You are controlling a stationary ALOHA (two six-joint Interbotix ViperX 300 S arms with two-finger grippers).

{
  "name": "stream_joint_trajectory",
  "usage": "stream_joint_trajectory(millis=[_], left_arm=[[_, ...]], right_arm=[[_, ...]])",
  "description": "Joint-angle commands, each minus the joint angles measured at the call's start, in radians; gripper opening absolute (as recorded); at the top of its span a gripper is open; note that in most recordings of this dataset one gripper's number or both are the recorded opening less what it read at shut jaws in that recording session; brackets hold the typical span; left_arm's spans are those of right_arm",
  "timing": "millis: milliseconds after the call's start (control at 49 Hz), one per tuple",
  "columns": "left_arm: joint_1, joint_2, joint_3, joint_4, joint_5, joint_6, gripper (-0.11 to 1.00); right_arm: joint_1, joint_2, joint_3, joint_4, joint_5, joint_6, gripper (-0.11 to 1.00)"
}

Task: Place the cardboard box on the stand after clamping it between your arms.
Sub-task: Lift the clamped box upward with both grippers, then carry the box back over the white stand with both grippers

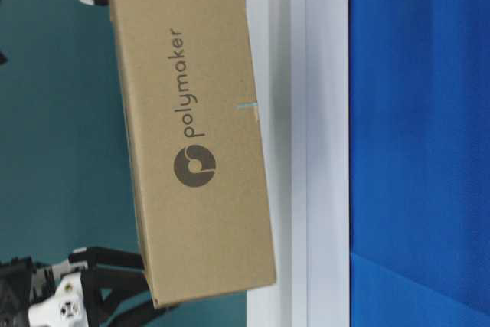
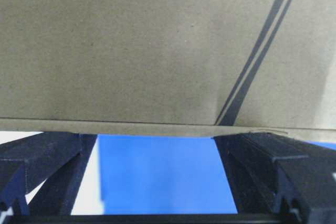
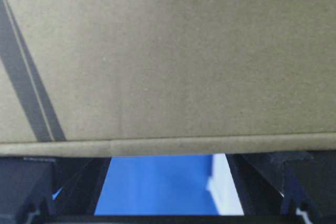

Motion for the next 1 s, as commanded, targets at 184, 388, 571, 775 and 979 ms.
stream_joint_trajectory(millis=[184,388,571,775,979], left_arm=[[0.052,0.026,-0.196,-0.006,-0.067,0.037,0.86],[0.118,0.060,-0.218,-0.006,-0.069,0.066,0.86],[0.176,0.086,-0.221,-0.006,-0.071,0.084,0.86],[0.204,0.118,-0.239,-0.006,-0.071,0.127,0.86],[0.213,0.153,-0.253,-0.006,-0.071,0.160,0.86]], right_arm=[[-0.055,0.038,-0.066,0.080,-0.153,-0.081,0.99],[-0.118,0.077,-0.084,0.109,-0.175,-0.163,0.99],[-0.167,0.112,-0.109,0.129,-0.202,-0.210,0.99],[-0.210,0.135,-0.150,0.179,-0.199,-0.284,0.99],[-0.235,0.164,-0.183,0.190,-0.204,-0.334,0.99]])
